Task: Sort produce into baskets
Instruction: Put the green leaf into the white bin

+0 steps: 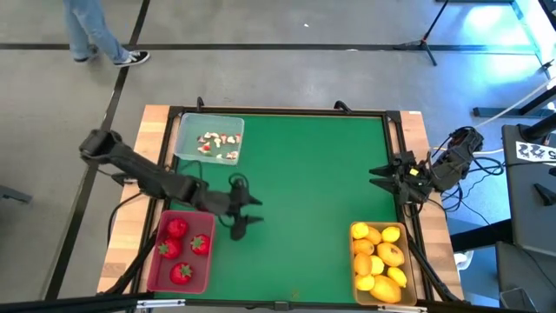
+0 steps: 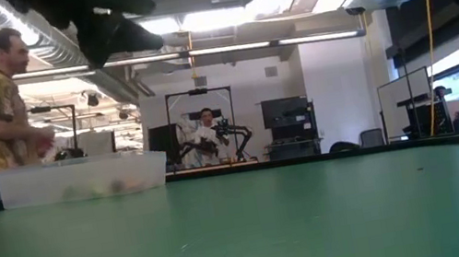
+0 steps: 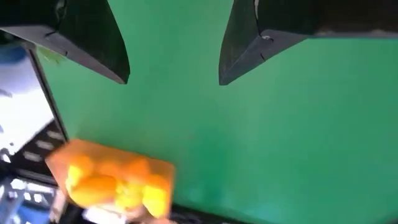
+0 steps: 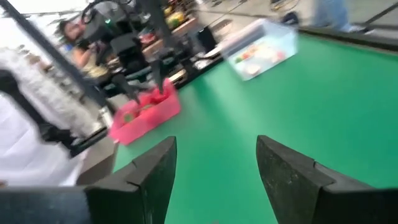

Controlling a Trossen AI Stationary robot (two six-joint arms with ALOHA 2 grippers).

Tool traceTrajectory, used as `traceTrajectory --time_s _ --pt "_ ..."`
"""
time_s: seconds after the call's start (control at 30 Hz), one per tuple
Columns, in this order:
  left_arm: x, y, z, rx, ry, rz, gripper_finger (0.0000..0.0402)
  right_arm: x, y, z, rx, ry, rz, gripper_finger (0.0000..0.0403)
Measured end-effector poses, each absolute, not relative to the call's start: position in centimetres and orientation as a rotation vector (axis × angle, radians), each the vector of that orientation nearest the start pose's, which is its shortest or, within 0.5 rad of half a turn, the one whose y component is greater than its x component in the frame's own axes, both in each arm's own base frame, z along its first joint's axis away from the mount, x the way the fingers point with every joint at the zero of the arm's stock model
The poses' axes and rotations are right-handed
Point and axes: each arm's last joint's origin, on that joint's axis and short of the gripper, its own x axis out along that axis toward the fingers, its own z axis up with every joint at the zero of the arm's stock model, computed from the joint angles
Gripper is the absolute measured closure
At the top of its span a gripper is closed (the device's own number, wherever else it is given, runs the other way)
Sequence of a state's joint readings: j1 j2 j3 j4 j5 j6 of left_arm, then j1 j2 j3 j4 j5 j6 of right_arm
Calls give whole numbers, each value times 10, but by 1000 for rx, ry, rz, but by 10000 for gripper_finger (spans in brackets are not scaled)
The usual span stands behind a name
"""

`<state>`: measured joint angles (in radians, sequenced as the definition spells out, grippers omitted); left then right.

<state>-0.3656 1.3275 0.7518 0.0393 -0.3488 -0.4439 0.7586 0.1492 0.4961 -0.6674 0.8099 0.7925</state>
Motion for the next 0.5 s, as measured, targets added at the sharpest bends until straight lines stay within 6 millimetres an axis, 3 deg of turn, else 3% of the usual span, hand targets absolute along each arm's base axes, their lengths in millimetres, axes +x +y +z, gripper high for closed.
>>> traceTrajectory --time_s 0.2,0.37,0.5 --pt "272 -116 241 -228 484 25 158 73 44 264 518 215 -3 182" --pt "270 -116 262 -206 456 45 158 99 70 264 414 235 34 182" --pt "266 -114 271 -208 455 57 157 128 98 248 350 320 43 182"
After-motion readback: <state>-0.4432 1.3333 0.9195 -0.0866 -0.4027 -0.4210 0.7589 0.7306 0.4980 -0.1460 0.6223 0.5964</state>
